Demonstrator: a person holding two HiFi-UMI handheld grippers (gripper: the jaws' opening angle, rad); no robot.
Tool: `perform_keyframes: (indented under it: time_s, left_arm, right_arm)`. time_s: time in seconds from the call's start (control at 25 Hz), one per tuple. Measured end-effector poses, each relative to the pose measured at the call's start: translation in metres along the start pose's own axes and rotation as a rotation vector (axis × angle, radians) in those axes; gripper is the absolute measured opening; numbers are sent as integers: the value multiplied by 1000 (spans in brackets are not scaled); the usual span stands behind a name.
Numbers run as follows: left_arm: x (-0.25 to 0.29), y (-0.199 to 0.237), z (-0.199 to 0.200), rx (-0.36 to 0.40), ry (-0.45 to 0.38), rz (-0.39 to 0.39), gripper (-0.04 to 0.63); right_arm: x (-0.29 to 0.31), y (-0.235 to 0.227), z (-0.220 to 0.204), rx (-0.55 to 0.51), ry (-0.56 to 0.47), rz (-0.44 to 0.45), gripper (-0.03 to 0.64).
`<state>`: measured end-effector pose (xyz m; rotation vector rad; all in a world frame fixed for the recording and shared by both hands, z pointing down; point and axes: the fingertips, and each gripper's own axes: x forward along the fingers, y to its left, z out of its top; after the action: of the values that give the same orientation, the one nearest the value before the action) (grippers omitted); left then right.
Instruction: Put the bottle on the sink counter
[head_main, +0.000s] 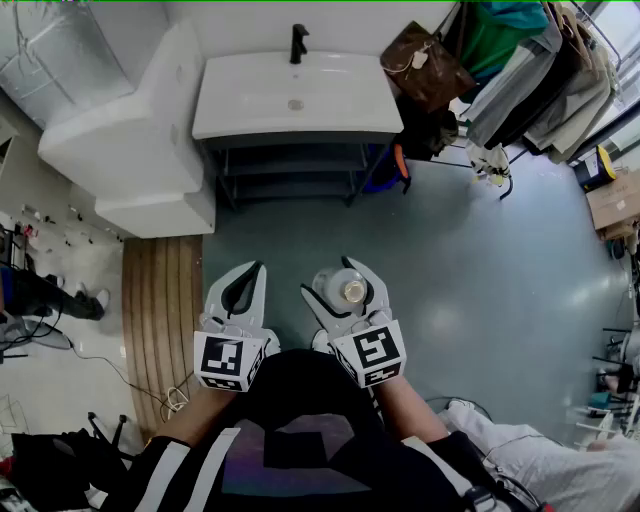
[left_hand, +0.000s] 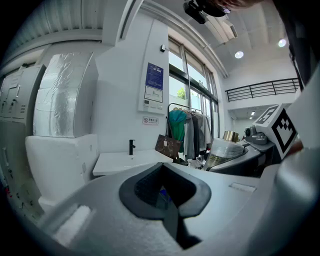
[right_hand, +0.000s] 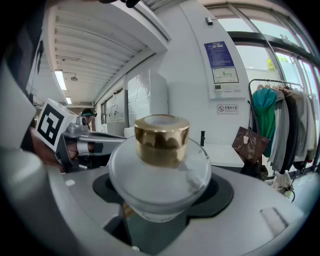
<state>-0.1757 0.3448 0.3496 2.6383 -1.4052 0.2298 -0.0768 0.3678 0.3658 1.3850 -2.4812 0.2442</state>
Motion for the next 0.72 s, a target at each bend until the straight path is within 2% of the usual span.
perform_keyframes:
  time_s: [0.28, 0.72]
  left_arm:
    - [-2, 3, 1, 4, -1, -17, -3]
    - [-9, 22, 5, 15, -11, -61, -3]
  right_arm:
    - [2, 7, 11, 51, -35, 9, 339]
    - [18, 16, 19, 50, -29, -40, 339]
